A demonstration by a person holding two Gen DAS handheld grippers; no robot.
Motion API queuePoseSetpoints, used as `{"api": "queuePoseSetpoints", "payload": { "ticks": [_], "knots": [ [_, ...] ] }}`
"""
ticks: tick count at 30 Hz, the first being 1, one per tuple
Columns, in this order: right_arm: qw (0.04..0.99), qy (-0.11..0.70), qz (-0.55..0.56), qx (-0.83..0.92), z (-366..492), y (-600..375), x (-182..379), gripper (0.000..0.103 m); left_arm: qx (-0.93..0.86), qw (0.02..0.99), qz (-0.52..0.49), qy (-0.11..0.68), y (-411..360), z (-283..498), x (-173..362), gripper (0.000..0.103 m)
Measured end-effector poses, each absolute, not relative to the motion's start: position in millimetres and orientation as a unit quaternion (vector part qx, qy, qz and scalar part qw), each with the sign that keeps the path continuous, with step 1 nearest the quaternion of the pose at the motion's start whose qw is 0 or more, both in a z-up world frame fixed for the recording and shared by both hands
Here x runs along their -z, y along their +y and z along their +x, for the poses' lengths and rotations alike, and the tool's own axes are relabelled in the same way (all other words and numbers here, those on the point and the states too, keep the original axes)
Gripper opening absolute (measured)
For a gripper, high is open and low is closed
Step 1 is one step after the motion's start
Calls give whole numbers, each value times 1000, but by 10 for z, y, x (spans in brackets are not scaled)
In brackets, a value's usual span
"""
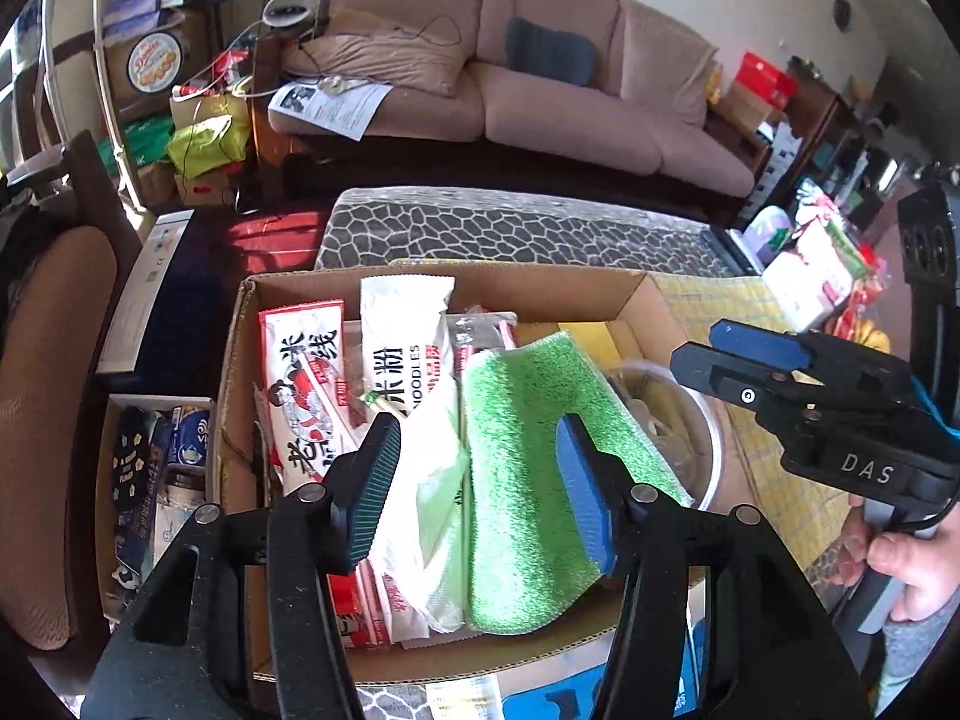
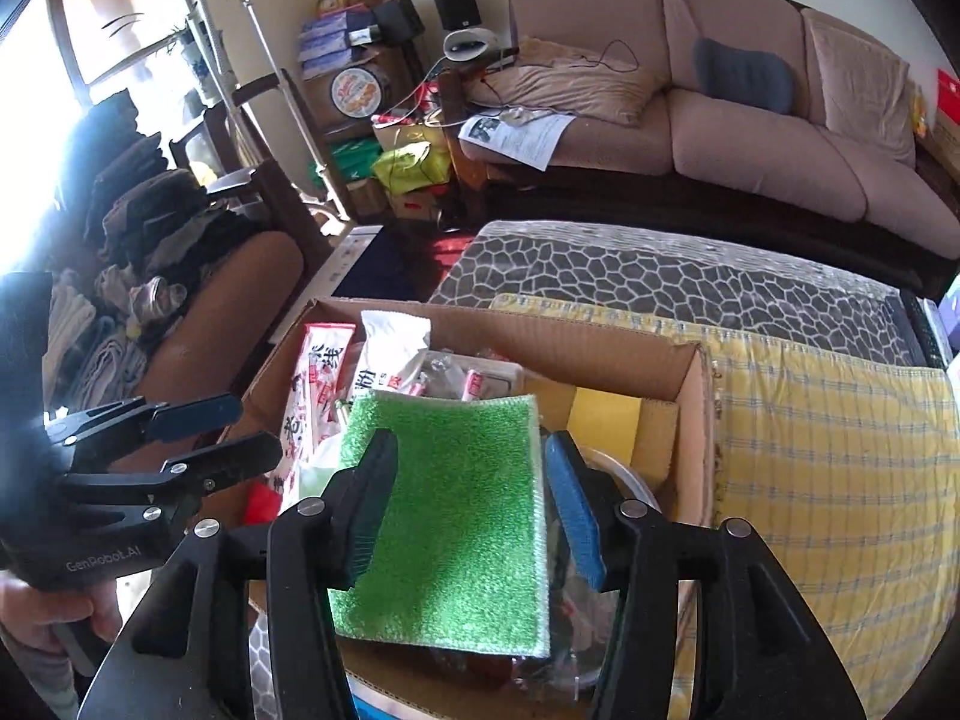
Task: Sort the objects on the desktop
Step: 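Carry the green cloth into the box and open the right gripper, then move the right gripper back to the bag of wooden sticks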
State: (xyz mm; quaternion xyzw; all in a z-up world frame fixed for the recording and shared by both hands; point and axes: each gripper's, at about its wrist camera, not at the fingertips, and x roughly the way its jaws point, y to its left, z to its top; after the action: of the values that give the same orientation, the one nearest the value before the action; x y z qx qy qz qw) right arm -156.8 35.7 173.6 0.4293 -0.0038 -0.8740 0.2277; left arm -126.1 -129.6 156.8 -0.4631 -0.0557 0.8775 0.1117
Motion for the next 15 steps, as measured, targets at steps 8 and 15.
{"api": "queuePoseSetpoints", "payload": {
  "ticks": [8,15],
  "knots": [
    [177,-7,429,886,-1399,1233,-1756,71,-872,142,-466,-38,-619,-1223,-1546,78],
    [143,-24,448,882,-1312,2000,-1532,71,-867,172,-467,-18,34,-1275,-1601,81]
  ]
}}
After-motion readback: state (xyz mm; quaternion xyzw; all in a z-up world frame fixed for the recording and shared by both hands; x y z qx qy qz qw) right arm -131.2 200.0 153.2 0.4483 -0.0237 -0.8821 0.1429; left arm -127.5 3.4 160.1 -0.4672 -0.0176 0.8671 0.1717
